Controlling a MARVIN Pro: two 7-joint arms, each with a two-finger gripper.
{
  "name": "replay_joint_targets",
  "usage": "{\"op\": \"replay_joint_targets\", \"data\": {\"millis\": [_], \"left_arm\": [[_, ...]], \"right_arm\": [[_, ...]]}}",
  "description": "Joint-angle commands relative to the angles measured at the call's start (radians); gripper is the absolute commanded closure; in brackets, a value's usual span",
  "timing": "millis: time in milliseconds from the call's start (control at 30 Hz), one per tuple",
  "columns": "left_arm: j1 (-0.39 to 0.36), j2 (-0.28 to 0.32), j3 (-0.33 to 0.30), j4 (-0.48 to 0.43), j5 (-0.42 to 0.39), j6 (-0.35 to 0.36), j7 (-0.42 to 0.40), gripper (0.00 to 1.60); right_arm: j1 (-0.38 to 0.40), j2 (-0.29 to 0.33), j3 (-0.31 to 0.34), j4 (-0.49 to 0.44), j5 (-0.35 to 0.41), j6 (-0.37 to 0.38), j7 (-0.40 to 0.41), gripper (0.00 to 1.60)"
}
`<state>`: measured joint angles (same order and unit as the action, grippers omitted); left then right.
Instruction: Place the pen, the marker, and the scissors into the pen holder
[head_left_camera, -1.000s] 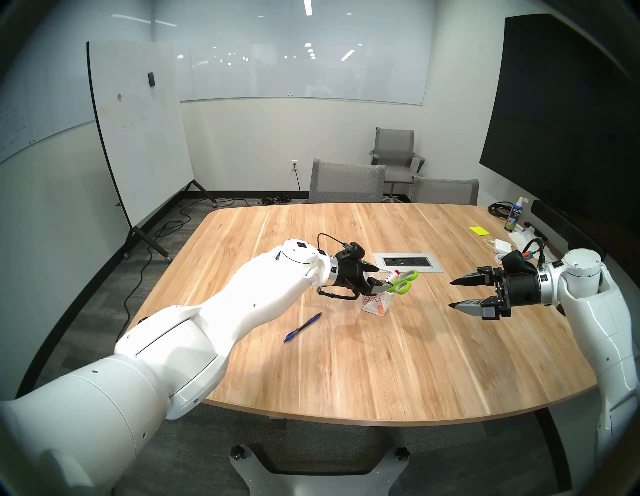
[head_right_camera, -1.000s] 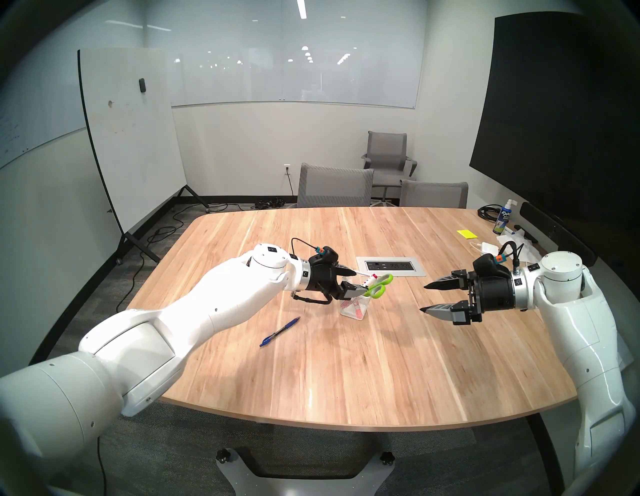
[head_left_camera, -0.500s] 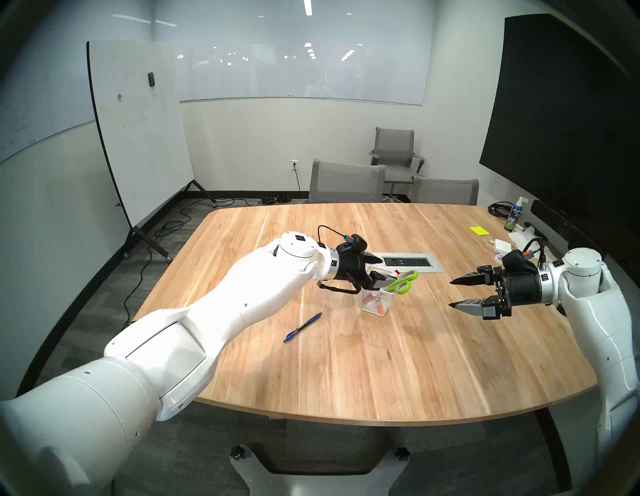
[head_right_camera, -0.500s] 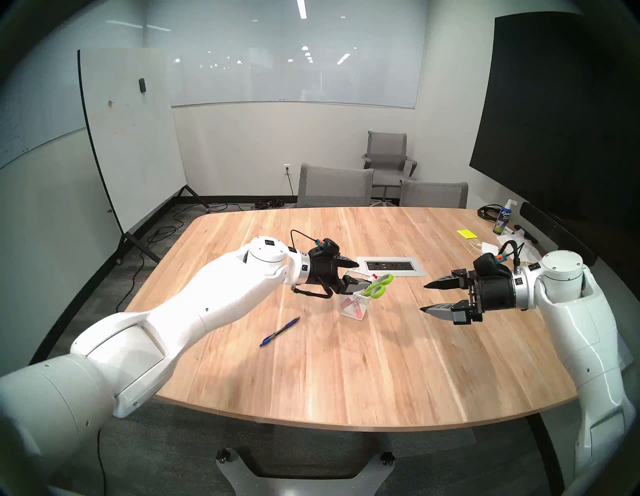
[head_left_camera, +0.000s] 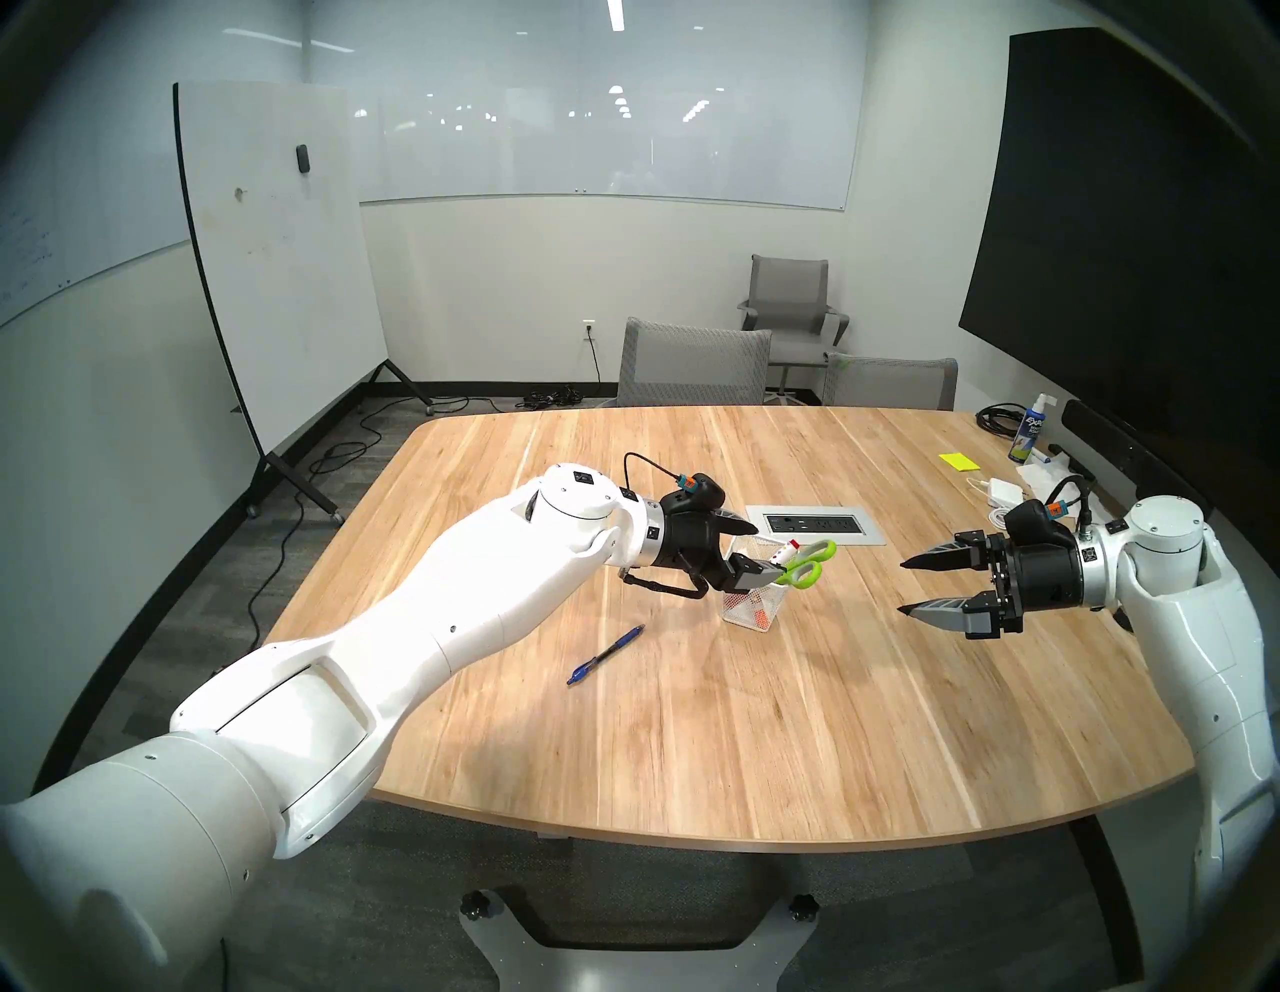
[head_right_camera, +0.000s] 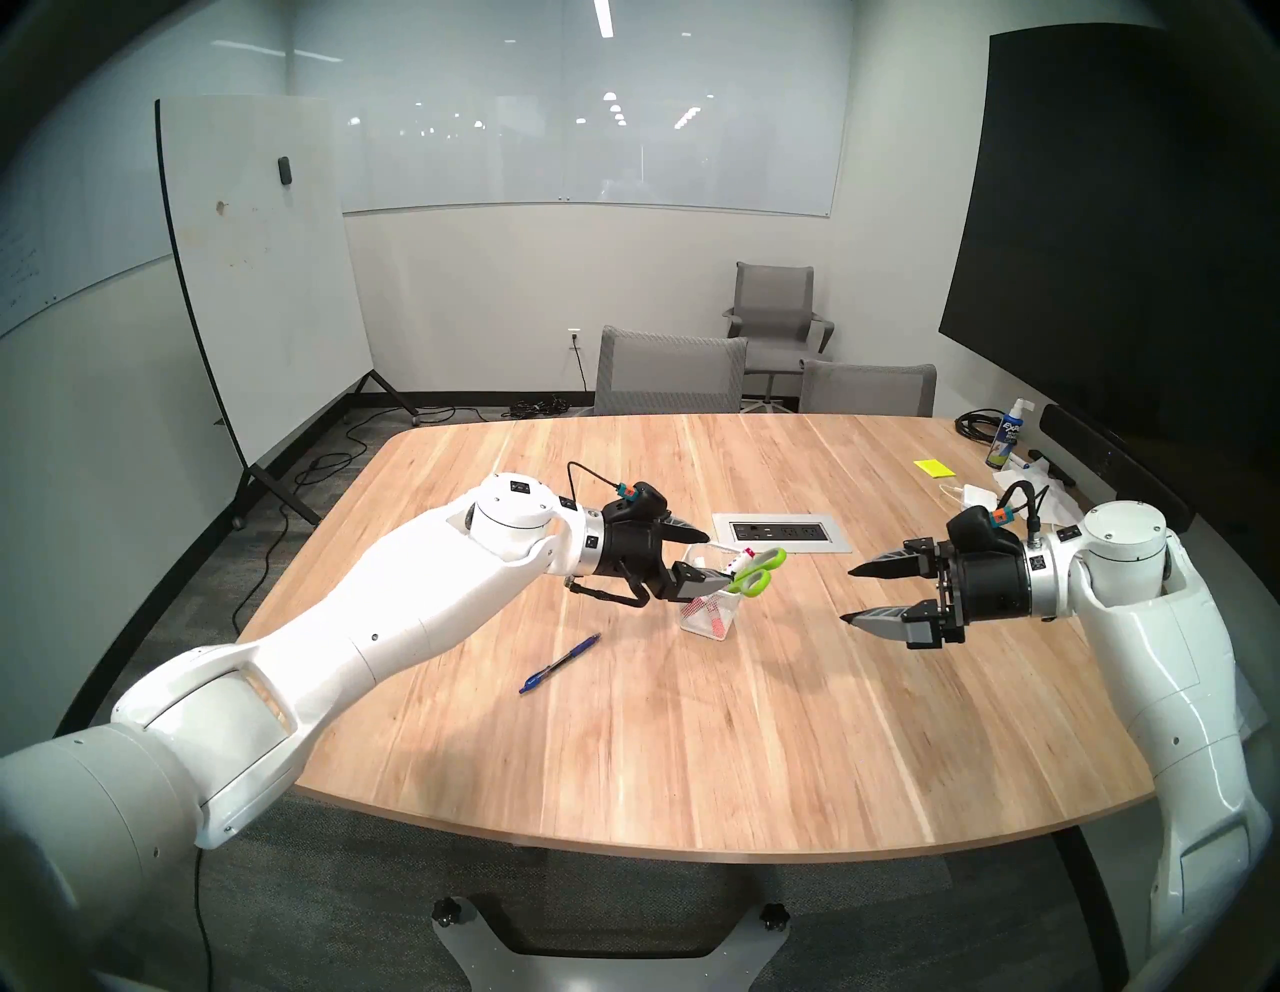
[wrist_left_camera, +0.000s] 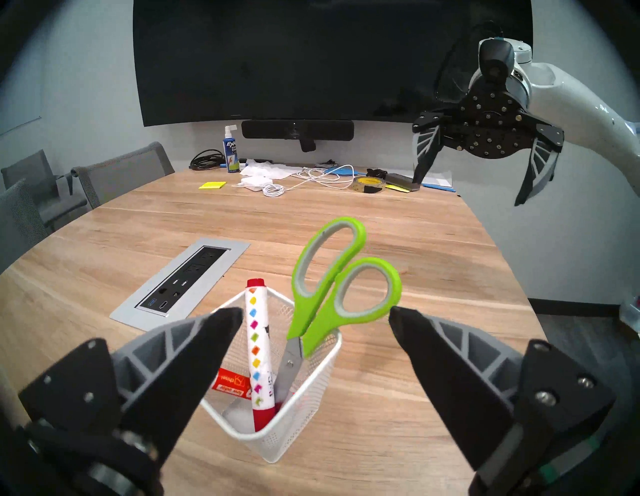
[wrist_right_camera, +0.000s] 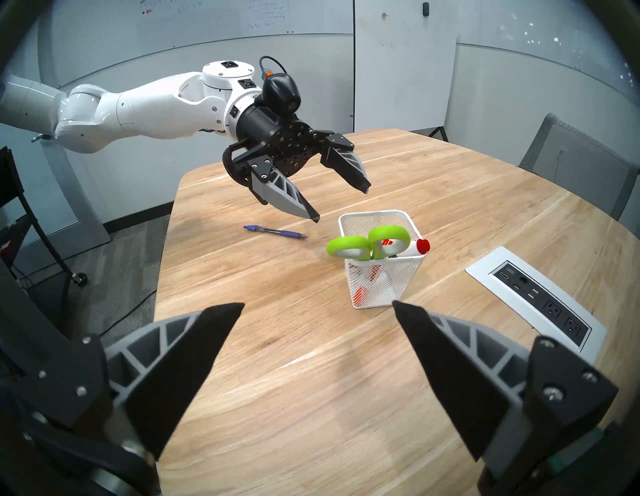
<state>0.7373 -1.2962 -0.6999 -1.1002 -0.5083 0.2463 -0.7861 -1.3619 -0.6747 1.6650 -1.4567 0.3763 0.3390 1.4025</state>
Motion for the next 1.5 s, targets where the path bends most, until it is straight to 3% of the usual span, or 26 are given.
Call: {"op": "replay_joint_targets", "data": {"millis": [0,167,200,233,367,400,633,933,1467], "left_arm": [[0.016,0.059,-0.024,-0.088,-0.011,0.009,0.001,0.00],[0.054,0.116,-0.040,-0.172,-0.015,0.036,0.018,0.00],[0.078,0.143,-0.047,-0.229,-0.015,0.056,0.041,0.00],[0.067,0.130,-0.046,-0.188,-0.019,0.044,0.023,0.00],[0.109,0.178,-0.060,-0.280,-0.026,0.077,0.053,0.00],[0.106,0.172,-0.058,-0.259,-0.028,0.071,0.044,0.00],[0.156,0.215,-0.068,-0.344,-0.032,0.114,0.089,0.00],[0.231,0.274,-0.085,-0.492,-0.021,0.205,0.216,0.00],[0.361,0.372,-0.136,-0.666,-0.042,0.237,0.360,0.00]], "right_arm": [[0.011,0.003,0.011,-0.005,0.007,0.002,0.001,0.00],[0.008,0.000,0.007,-0.010,0.006,0.002,0.000,0.00],[0.007,0.000,0.007,-0.011,0.006,0.002,0.001,0.00],[0.006,0.000,0.006,-0.012,0.006,0.002,0.001,0.00],[0.002,0.002,0.008,-0.020,0.008,0.004,0.003,0.00],[0.001,0.003,0.008,-0.023,0.008,0.005,0.004,0.00],[-0.015,0.002,0.009,-0.037,0.006,0.008,0.004,0.00],[-0.025,-0.001,0.017,-0.056,0.007,0.015,-0.004,0.00],[-0.067,0.014,0.052,-0.121,0.012,0.040,-0.011,0.00]]}}
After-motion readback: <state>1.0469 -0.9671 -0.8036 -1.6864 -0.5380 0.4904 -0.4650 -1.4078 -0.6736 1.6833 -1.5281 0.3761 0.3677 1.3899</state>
